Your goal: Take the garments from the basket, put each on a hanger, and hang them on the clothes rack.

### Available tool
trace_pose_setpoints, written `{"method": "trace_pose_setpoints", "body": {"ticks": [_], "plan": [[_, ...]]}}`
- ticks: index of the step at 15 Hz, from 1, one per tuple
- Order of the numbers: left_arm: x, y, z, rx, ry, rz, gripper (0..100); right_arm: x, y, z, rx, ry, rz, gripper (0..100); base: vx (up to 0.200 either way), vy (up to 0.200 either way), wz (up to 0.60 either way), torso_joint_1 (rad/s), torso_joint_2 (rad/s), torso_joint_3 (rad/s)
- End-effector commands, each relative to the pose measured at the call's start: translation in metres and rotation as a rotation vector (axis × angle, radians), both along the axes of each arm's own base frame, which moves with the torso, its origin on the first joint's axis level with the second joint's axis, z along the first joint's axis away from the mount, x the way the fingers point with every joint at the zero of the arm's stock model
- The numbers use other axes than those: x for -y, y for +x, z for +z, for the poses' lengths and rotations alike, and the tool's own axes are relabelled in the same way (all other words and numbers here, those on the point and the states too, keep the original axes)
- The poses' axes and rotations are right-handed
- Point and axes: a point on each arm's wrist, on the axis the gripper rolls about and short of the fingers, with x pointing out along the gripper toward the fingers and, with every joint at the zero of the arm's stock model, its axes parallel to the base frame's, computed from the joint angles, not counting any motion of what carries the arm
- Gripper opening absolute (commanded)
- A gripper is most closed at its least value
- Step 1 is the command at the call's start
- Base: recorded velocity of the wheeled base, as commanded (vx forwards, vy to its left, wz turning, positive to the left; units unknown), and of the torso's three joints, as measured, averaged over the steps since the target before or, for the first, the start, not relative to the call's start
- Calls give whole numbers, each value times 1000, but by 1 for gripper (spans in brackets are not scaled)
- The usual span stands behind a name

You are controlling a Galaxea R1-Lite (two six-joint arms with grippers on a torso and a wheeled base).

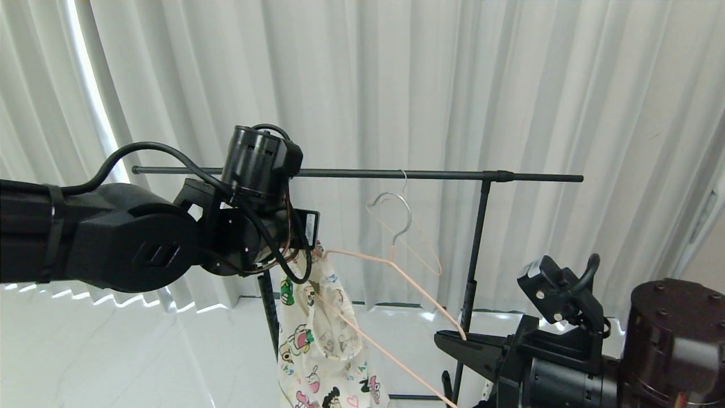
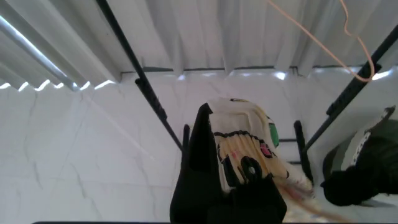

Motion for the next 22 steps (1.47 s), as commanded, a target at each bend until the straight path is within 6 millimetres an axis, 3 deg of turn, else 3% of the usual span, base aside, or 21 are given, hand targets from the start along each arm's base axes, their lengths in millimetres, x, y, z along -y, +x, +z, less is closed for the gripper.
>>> {"method": "trace_pose_setpoints", "body": {"ticks": [1, 3, 5, 8, 12, 18, 22], "plan": [[-7, 11, -4, 8, 16, 24, 0, 14, -11, 2, 6, 11, 8, 0, 0, 0, 0, 0, 0, 0], [-6, 11, -4, 10, 39, 5, 0, 22, -17, 6, 14, 25, 16, 0, 0, 0, 0, 0, 0, 0], [8, 2, -5, 8, 30, -42, 0, 21, -16, 8, 15, 34, 27, 0, 0, 0, 0, 0, 0, 0], [34, -15, 1, 11, -39, -153, 0, 10, -9, 8, 5, 32, 24, 0, 0, 0, 0, 0, 0, 0], [46, -24, 12, 38, -80, -199, 0, -1, -1, 0, -17, 8, 21, 0, 0, 0, 0, 0, 0, 0], [54, -39, 27, 67, -146, -233, 0, -30, 24, -7, -15, 15, -2, 0, 0, 0, 0, 0, 0, 0], [43, -26, 22, 92, -96, -87, 0, -29, 34, -9, -16, 11, -34, 0, 0, 0, 0, 0, 0, 0]]}}
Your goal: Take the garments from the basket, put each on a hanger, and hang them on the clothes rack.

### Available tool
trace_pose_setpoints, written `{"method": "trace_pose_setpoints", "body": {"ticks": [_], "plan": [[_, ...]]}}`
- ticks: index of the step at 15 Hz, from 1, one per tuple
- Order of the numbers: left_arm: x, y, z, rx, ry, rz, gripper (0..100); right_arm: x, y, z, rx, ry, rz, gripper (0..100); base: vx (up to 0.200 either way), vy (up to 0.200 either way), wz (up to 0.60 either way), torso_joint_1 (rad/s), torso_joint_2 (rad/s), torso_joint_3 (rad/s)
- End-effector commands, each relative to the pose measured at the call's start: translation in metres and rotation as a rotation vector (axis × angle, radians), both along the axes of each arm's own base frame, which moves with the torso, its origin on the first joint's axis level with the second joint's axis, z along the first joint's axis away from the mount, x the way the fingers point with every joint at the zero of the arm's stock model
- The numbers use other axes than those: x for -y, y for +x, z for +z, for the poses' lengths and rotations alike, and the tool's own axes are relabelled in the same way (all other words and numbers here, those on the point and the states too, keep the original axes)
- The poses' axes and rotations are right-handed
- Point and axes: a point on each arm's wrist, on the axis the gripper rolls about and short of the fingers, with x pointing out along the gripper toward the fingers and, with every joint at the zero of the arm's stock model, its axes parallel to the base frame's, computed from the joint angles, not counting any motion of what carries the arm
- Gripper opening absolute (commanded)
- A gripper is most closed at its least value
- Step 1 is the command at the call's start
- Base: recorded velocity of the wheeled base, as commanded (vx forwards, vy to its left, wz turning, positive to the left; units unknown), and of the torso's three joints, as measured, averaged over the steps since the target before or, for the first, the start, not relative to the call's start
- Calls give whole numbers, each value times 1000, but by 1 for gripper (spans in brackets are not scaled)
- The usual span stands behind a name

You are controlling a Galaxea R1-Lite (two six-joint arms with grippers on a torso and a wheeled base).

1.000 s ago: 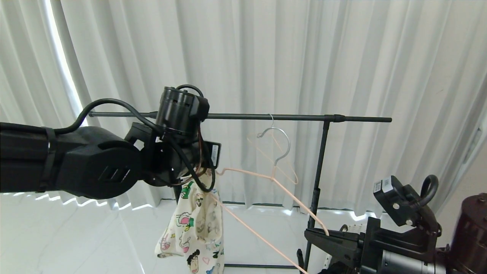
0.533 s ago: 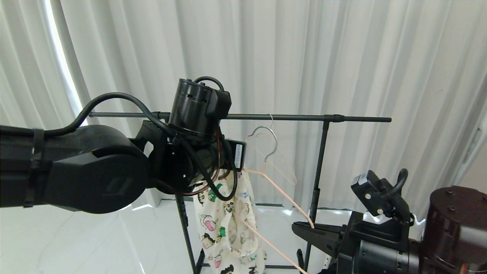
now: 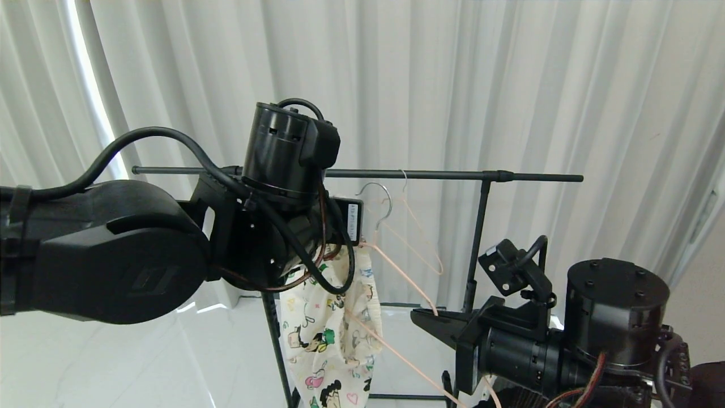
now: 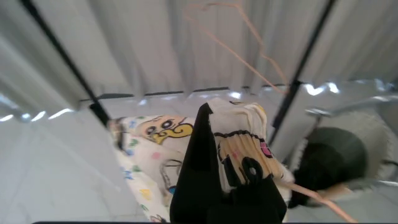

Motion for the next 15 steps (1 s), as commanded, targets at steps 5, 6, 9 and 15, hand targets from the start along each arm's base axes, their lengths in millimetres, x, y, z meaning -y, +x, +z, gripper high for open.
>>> {"method": "trace_pose_setpoints", "body": {"ticks": [5, 6, 9, 15], "plan": [[-13, 12, 0, 11, 14, 82, 0, 9, 8, 2, 6, 4, -40, 0, 0, 0, 0, 0, 0, 0], [-12, 12, 0, 11, 14, 80, 0, 9, 8, 2, 6, 4, -40, 0, 0, 0, 0, 0, 0, 0], [12, -10, 15, 37, -38, -58, 0, 7, 10, -1, 2, -4, -40, 0, 0, 0, 0, 0, 0, 0], [21, -13, 11, 26, -25, -84, 0, 0, 22, 4, 19, 14, -60, 0, 0, 0, 0, 0, 0, 0]]}}
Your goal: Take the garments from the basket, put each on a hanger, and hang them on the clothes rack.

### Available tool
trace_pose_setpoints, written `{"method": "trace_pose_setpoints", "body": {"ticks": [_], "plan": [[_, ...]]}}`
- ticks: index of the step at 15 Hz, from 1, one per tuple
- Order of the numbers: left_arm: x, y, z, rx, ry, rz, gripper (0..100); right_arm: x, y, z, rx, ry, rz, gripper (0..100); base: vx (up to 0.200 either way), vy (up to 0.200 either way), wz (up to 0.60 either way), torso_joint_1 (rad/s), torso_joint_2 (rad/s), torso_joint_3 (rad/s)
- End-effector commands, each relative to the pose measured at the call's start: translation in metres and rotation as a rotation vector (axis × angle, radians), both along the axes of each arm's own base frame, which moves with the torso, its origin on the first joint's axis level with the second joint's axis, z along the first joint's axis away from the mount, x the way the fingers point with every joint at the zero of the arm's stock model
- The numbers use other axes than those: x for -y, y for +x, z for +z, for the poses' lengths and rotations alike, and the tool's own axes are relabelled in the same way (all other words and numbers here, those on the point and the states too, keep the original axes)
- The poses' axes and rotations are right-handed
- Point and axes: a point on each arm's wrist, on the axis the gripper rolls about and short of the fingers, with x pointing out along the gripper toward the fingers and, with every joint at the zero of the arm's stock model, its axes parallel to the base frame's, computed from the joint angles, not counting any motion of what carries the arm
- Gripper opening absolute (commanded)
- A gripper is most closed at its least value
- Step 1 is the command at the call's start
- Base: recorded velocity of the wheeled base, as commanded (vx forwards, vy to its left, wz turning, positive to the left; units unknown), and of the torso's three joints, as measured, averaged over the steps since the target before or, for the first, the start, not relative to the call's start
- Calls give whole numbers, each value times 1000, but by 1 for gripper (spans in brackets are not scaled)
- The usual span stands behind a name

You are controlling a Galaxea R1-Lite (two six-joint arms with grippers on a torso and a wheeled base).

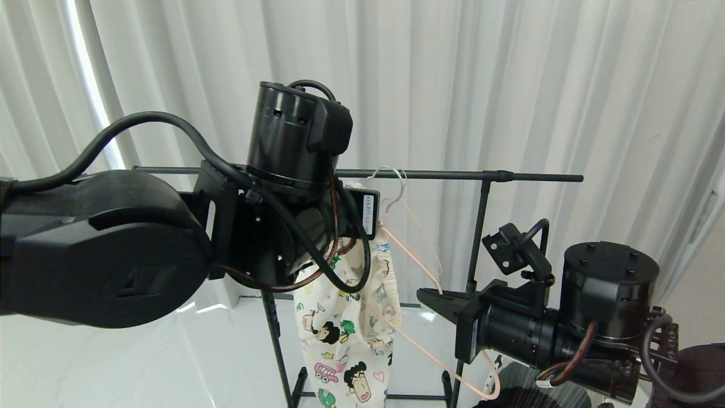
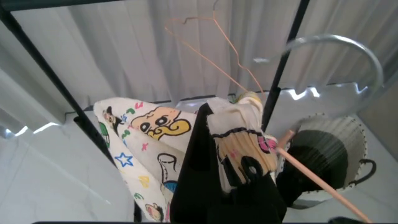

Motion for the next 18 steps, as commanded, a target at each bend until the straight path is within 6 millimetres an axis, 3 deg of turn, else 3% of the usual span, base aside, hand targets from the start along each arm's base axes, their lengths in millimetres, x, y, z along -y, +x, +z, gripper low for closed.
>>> {"method": "trace_pose_setpoints", "body": {"ticks": [1, 4, 5, 10, 15, 18], "plan": [[4, -1, -4, -9, 9, -9, 0, -4, 3, -1, 0, -1, 1, 0, 0, 0, 0, 0, 0, 0], [3, -1, -5, -9, 11, -5, 0, -3, 4, -1, 4, -4, -19, 0, 0, 0, 0, 0, 0, 0], [3, -1, -2, -4, 7, -6, 100, -3, 5, -2, 5, -7, -34, 0, 0, 0, 0, 0, 0, 0], [-14, -9, 0, 2, 42, 1, 100, 2, 11, -2, 39, -36, -68, 0, 0, 0, 0, 0, 0, 0], [-19, -9, 2, 16, 73, -2, 100, 3, 11, -2, 77, -60, -80, 0, 0, 0, 0, 0, 0, 0], [-38, -1, 2, 38, 210, 6, 100, 3, 11, -1, 89, -67, -77, 0, 0, 0, 0, 0, 0, 0]]}}
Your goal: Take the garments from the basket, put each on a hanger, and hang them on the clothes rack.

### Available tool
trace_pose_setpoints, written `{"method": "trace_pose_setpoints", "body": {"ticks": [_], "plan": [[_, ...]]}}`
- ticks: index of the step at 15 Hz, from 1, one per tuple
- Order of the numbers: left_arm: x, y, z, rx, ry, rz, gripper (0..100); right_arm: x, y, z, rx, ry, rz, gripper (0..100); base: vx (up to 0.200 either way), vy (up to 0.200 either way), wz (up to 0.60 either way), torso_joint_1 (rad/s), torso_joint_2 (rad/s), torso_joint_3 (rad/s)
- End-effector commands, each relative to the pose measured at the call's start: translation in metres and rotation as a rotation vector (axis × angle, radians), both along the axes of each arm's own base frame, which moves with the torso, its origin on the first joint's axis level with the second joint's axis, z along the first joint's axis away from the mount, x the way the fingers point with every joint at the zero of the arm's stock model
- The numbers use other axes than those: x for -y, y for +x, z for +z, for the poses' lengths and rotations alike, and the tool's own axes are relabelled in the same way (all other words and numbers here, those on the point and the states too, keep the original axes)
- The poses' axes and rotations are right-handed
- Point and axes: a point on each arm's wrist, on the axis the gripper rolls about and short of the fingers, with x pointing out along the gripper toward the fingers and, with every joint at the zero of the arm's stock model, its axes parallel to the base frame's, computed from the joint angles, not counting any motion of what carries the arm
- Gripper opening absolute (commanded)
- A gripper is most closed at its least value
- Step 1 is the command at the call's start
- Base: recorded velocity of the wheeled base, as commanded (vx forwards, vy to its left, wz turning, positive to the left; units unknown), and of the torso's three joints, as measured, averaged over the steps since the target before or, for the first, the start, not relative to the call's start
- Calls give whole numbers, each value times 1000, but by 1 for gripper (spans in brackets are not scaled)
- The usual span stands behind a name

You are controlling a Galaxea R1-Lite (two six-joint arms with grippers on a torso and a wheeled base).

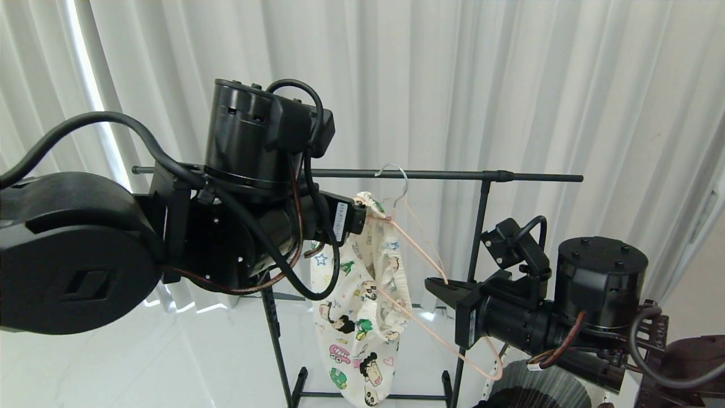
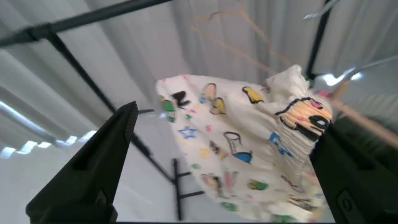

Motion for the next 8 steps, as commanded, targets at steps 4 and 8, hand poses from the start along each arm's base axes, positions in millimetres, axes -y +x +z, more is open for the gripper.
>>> {"method": "trace_pose_setpoints", "body": {"ticks": [4, 8], "plan": [[-17, -8, 17, 52, 109, -256, 100, 0, -1, 1, 11, -3, 5, 0, 0, 0, 0, 0, 0, 0], [-13, -9, 16, 52, 123, -312, 100, -1, -2, 2, 17, -3, 12, 0, 0, 0, 0, 0, 0, 0]]}}
